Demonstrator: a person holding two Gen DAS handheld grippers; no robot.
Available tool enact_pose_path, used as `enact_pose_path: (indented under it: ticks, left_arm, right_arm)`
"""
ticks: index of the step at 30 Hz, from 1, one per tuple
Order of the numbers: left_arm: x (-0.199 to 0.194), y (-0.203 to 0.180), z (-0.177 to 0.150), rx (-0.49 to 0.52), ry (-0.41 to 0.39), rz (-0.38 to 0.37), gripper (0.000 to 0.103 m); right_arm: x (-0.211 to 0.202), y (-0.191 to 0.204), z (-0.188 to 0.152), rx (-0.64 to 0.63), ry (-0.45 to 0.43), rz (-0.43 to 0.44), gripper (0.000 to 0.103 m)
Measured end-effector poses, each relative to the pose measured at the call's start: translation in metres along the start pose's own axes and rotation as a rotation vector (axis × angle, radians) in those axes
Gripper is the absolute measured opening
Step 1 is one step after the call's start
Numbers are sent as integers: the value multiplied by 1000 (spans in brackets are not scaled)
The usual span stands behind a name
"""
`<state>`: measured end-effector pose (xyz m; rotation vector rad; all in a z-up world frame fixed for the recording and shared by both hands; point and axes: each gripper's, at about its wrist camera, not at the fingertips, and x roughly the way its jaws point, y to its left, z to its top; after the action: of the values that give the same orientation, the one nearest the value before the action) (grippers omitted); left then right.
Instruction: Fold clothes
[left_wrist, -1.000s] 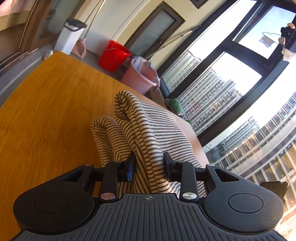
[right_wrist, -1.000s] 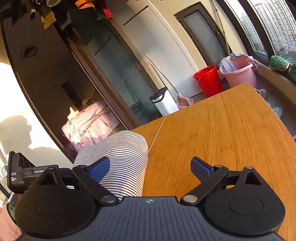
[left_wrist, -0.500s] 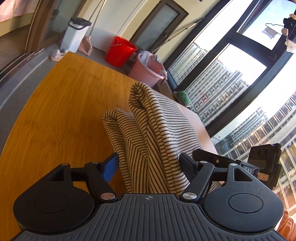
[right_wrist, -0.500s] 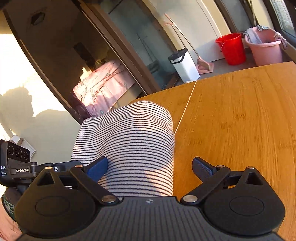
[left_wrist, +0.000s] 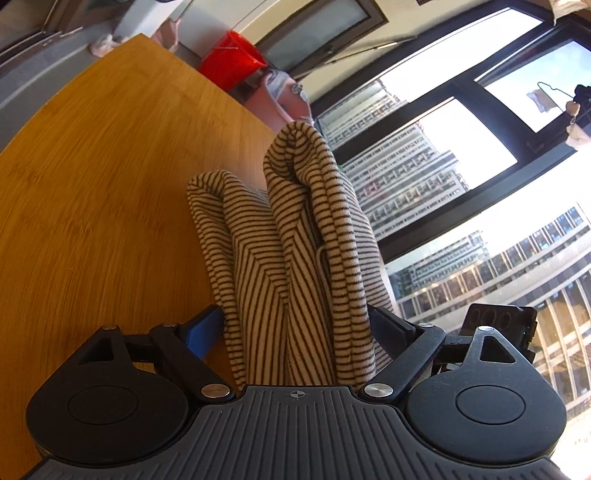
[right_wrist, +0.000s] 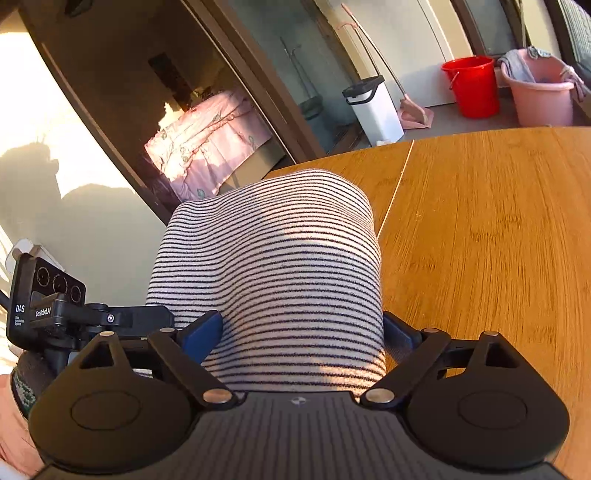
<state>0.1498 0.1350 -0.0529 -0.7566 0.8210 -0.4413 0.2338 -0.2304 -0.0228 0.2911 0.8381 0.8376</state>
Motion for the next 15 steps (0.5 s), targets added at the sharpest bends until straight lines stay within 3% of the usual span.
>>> enact_pose_path:
  ticks: [2,4,6,9,15]
  left_arm:
    - [5,-3,0,20,3,8,90]
    - [7,-5,2,34,-4,34,80]
    - [2,-3,10,30,-22,49,76]
    - [-14,-4,30,39,-65,52,75]
    - [-62,-33,81,173,-200,136,74]
  right_arm:
    - [-1,1,-3,2,-18,10,89]
    - [-3,6,-5,-9,-25,1,80]
    - [-3,12,-2,-10,-34,1,73]
    - [1,22,9,5,-57,43,65]
    - [26,48,60,32,-119,182,64]
